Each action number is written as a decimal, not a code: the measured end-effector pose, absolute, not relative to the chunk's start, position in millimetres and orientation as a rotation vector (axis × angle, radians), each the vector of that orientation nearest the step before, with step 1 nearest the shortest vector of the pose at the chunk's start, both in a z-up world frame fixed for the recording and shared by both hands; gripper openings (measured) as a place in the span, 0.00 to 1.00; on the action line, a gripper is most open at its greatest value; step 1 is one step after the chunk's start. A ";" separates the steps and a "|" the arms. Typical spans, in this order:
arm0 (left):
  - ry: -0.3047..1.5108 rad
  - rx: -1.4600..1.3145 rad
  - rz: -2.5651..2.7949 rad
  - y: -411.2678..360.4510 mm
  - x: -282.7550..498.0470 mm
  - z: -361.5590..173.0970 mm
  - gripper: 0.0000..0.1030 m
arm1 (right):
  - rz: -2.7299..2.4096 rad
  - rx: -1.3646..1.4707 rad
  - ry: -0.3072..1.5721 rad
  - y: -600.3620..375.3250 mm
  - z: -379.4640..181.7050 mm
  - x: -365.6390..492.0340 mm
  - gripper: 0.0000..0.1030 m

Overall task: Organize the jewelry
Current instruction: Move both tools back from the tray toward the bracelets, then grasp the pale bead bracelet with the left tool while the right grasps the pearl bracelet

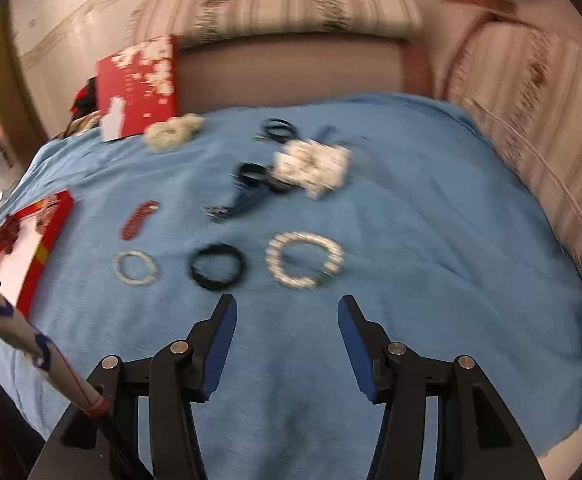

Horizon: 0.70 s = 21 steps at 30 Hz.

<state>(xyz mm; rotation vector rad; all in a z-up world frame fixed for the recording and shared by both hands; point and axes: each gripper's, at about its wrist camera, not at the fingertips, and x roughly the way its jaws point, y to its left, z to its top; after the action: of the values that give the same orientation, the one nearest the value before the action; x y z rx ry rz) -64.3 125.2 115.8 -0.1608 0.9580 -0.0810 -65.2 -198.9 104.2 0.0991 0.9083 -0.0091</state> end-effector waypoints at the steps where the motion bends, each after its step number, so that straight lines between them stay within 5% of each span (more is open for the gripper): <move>1: 0.967 -0.158 -0.092 118.4 -63.3 113.3 0.54 | -0.017 0.112 0.913 -205.5 100.7 -66.1 0.55; 18: 1.103 -0.232 -0.214 50.2 23.9 49.5 0.54 | -0.007 0.247 0.974 -234.7 46.8 -19.7 0.55; 21: 1.124 -0.226 -0.226 43.9 37.7 39.7 0.47 | -0.004 0.266 0.981 -238.0 41.0 -9.1 0.55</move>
<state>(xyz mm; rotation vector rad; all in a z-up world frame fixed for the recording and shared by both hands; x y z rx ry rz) 37.7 43.9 39.7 -0.2257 1.1239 -0.2262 -9.1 -238.0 41.0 0.2663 0.9808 -0.0044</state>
